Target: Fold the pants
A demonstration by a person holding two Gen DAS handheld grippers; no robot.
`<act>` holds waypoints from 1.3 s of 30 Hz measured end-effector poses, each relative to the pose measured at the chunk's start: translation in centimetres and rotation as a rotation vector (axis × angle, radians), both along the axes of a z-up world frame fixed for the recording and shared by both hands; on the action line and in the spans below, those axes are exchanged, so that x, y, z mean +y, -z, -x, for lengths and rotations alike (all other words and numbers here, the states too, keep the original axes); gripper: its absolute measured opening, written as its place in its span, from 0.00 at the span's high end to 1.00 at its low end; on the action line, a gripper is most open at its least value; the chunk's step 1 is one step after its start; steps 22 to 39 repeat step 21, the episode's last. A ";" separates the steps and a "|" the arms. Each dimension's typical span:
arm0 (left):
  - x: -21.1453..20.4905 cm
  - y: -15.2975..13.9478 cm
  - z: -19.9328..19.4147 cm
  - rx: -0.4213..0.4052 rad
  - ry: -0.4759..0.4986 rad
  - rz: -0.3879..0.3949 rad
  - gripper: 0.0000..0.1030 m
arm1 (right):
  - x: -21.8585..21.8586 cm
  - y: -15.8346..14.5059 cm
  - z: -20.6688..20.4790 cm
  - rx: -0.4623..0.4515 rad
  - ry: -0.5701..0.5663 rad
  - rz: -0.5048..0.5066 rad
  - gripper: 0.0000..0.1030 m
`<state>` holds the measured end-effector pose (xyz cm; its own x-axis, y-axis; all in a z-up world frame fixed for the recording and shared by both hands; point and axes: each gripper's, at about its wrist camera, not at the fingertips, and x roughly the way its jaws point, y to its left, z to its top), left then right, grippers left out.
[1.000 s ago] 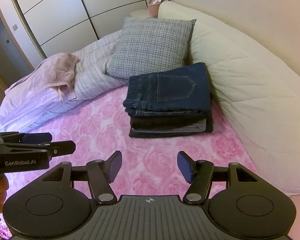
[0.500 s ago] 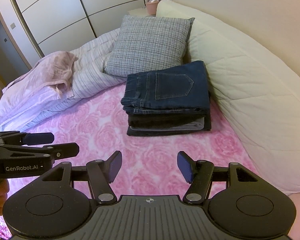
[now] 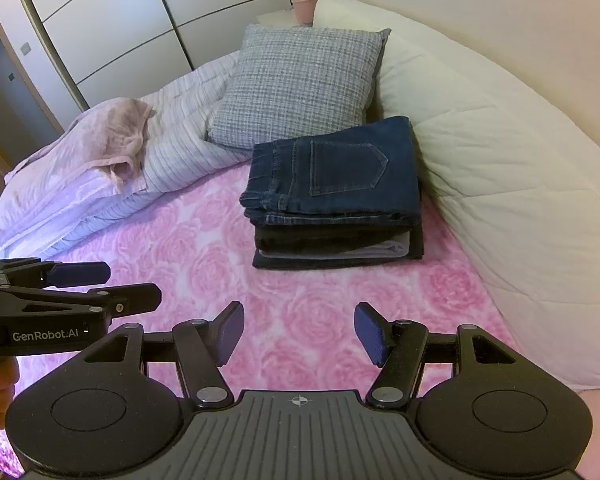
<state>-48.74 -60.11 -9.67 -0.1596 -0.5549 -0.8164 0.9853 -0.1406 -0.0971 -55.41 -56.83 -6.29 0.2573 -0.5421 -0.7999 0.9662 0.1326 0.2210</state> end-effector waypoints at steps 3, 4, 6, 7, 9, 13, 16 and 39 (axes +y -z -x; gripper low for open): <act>-0.3 0.2 0.2 -0.002 0.002 -0.004 0.35 | -0.1 0.1 0.1 -0.001 0.002 -0.003 0.43; -0.4 0.2 0.3 -0.002 0.003 -0.005 0.35 | -0.1 0.1 0.1 0.000 0.003 -0.004 0.43; -0.5 0.3 0.4 -0.003 0.005 -0.006 0.35 | -0.2 0.2 0.3 -0.001 0.005 -0.007 0.43; -0.5 0.3 0.5 -0.003 0.005 -0.007 0.35 | -0.2 0.2 0.3 -0.002 0.005 -0.008 0.43; -0.7 0.4 0.6 -0.003 0.006 -0.008 0.35 | -0.3 0.2 0.4 0.000 0.005 -0.011 0.43; -1.0 0.4 0.8 0.002 0.009 -0.009 0.35 | -0.5 0.3 0.6 0.001 0.005 -0.013 0.43; -1.2 0.4 1.3 -0.001 0.013 -0.001 0.35 | -0.7 0.4 0.7 -0.001 0.004 -0.014 0.43; -1.5 0.5 1.7 0.006 0.022 -0.003 0.35 | -0.9 0.4 0.9 -0.002 0.003 -0.016 0.43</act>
